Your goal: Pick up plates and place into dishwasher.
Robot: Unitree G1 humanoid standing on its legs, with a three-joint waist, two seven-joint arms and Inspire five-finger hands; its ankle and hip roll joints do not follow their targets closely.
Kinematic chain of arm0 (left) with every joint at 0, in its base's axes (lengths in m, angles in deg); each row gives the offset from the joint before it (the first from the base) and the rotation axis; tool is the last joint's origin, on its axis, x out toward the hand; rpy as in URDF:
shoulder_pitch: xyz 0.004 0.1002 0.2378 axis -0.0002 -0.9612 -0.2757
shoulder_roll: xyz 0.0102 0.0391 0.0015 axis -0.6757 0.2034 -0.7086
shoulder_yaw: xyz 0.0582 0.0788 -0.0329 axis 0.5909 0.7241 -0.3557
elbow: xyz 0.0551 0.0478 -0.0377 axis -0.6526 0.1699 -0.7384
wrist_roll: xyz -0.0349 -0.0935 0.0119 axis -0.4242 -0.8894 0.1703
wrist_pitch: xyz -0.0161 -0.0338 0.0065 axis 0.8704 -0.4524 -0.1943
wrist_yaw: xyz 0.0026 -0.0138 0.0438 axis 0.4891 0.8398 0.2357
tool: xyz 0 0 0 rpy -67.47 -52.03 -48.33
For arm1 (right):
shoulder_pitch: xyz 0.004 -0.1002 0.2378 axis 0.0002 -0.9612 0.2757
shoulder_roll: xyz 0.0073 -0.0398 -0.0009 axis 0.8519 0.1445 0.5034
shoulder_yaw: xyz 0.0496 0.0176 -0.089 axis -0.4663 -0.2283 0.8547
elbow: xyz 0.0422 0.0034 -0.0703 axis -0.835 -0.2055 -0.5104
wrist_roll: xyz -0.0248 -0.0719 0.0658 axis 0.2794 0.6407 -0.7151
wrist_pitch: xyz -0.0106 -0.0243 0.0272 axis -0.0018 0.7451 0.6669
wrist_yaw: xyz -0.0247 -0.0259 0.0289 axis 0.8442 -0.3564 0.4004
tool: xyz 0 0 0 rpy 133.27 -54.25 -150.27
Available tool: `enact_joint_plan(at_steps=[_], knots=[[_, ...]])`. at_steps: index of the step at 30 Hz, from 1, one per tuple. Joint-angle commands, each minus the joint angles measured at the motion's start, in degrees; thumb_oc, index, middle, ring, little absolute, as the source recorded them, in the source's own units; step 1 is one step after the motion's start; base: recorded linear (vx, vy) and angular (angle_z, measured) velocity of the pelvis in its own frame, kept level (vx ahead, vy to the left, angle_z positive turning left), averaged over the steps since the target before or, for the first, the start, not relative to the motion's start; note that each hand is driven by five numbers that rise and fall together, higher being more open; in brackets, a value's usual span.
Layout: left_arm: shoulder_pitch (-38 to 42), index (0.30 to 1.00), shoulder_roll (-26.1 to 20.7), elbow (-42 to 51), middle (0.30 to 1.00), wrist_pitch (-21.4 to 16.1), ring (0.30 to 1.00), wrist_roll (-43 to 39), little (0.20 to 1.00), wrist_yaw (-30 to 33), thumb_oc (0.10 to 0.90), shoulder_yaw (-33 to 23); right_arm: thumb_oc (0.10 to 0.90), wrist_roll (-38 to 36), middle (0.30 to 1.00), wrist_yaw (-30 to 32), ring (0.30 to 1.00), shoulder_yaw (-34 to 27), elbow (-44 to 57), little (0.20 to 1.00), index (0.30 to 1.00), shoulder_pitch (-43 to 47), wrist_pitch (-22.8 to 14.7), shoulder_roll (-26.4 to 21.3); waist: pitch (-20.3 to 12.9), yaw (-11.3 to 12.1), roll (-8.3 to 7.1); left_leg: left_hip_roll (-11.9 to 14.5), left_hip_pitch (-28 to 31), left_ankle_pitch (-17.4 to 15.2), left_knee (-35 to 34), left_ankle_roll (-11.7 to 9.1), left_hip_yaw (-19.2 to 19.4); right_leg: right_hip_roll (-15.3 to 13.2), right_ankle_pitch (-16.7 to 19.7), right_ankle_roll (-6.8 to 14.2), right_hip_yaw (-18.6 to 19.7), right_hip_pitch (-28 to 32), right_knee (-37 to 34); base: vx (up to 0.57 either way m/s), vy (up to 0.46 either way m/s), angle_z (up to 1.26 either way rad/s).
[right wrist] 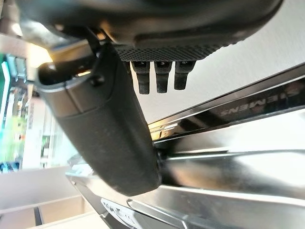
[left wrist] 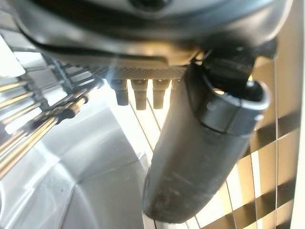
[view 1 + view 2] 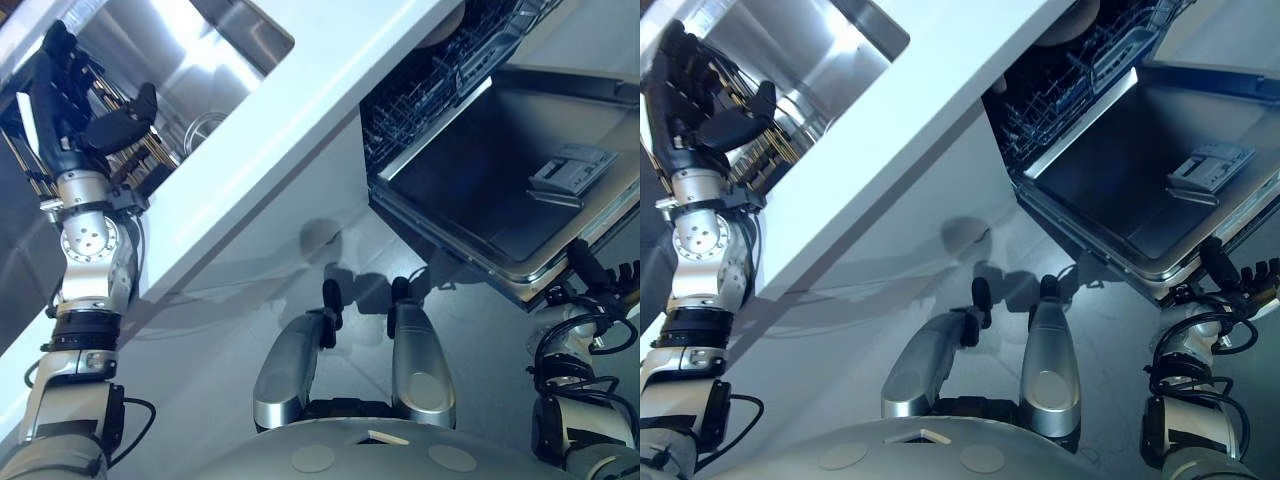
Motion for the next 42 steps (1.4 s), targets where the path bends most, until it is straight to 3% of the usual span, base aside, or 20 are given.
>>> enact_joint_plan(at_steps=[1,4,7,13,18,22,25,31,36,41,42], knots=[[0.98,0.9,4.87,0.07,0.9,-6.72,0.9,-0.18,0.9,2.86,0.8,-0.63,0.8,-9.54,0.9,-14.35,0.9,0.41,-1.04,0.9,0.9,1.47,-0.08,-3.43,1.23,0.38,-0.46,-4.02,-3.66,-4.14,3.14,2.36,-0.48,3.35,-5.83,-3.25,-5.64,-4.91,8.63,-0.06,-0.003,-0.02],[2.24,0.9,3.56,-0.15,0.9,-6.98,0.9,-0.77,0.9,3.26,0.8,-1.42,0.8,-16.4,0.9,-24.48,0.9,0.82,-2.19,0.9,0.9,2.43,2.47,-3.15,1.89,0.94,-0.55,-4.09,-6.76,-3.81,4.22,2.34,-0.31,3.46,-6.18,-3.59,-6.0,-7.6,10.44,-0.06,-0.007,-0.01],[2.85,0.9,2.95,-0.35,0.9,-7.49,0.9,-1.0,0.9,3.34,0.8,-2.28,0.8,-25.35,0.9,-36.89,0.9,1.07,-3.27,0.9,0.9,3.32,9.83,-2.56,2.0,1.68,-0.82,-4.18,-9.29,-3.69,5.71,2.33,-0.25,3.2,-6.31,-3.7,-6.39,-9.76,12.24,-0.03,0.008,-0.05],[3.59,0.9,1.8,-0.56,0.9,-7.0,0.9,-1.59,0.9,2.02,0.8,-2.05,0.8,-34.86,0.9,-48.86,0.9,4.26,-0.75,0.9,0.9,5.76,22.74,-0.96,1.49,2.84,-1.57,-4.6,-12.08,-4.56,9.03,2.42,-0.57,2.7,-5.95,-3.52,-6.35,-11.67,13.88,-0.01,0.002,-0.02],[3.25,0.9,1.71,0.7,0.9,-6.58,0.9,-1.05,0.9,2.69,0.8,-1.47,0.8,-34.68,0.9,-50.66,0.9,10.28,11.2,0.9,0.9,8.9,24.35,0.56,1.53,3.17,-2.28,-4.6,-12.66,-4.82,10.19,2.57,-0.87,2.57,-5.12,-3.35,-5.71,-11.86,13.73,0.0,0.004,-0.01],[2.58,0.9,1.88,1.84,0.9,-6.94,0.9,0.35,0.9,2.85,0.8,-1.74,0.8,-32.4,0.9,-56.89,0.9,18.76,33.08,0.9,0.9,11.42,25.94,3.91,1.82,3.77,-3.64,-4.5,-12.14,-4.37,9.02,3.07,-1.32,3.01,-3.96,-2.88,-5.25,-11.05,11.6,-0.04,-0.003,-0.11],[2.67,0.9,2.77,1.37,0.9,-7.61,0.9,1.44,0.9,3.5,0.8,-1.43,0.8,-27.19,0.9,-57.5,0.9,24.92,53.68,0.9,0.9,14.15,27.31,8.5,1.83,3.99,-4.49,-4.48,-10.67,-3.95,7.13,3.34,-1.78,3.6,-3.22,-2.51,-4.76,-9.6,9.13,-0.02,0.029,-0.2],[4.32,0.9,4.71,-1.24,0.9,-8.59,0.9,1.92,0.9,4.31,0.8,0.27,0.8,-28.12,0.9,-55.15,0.9,33.02,73.47,0.9,0.9,22.01,29.97,10.87,0.77,4.69,-4.98,-4.65,-6.17,-2.8,2.39,3.36,-2.78,4.49,-2.27,-2.11,-3.77,-5.55,4.14,0.02,0.068,-0.52],[3.77,0.9,4.14,-2.83,0.9,-8.67,0.9,-0.48,0.9,2.45,0.8,0.3,0.8,-26.75,0.9,-46.77,0.9,33.64,75.17,0.9,0.9,22.79,26.17,11.04,-1.36,5.39,-5.31,-4.86,-1.21,-1.77,-2.01,3.4,-3.85,4.55,-1.41,-1.7,-3.74,-0.67,-0.74,0.08,0.056,0.16],[2.17,0.9,4.01,-4.37,0.9,-9.05,0.9,-1.88,0.9,0.32,0.8,-1.03,0.8,-21.25,0.9,-30.51,0.9,27.28,68.15,0.9,0.9,18.19,20.51,14.43,-3.59,5.42,-5.69,-4.56,2.42,-1.26,-4.92,3.49,-4.04,3.88,-0.85,-1.26,-4.87,3.08,-3.81,0.09,0.048,0.64],[1.38,0.9,4.34,-4.15,0.9,-9.04,0.9,-1.73,0.9,0.36,0.8,-1.5,0.8,-18.73,0.9,-27.61,0.9,25.43,65.73,0.9,0.9,16.71,17.82,15.12,-4.15,5.38,-5.75,-4.51,3.21,-1.16,-5.73,3.49,-4.02,3.74,-0.89,-1.22,-5.15,3.87,-4.49,0.1,0.067,0.62]])
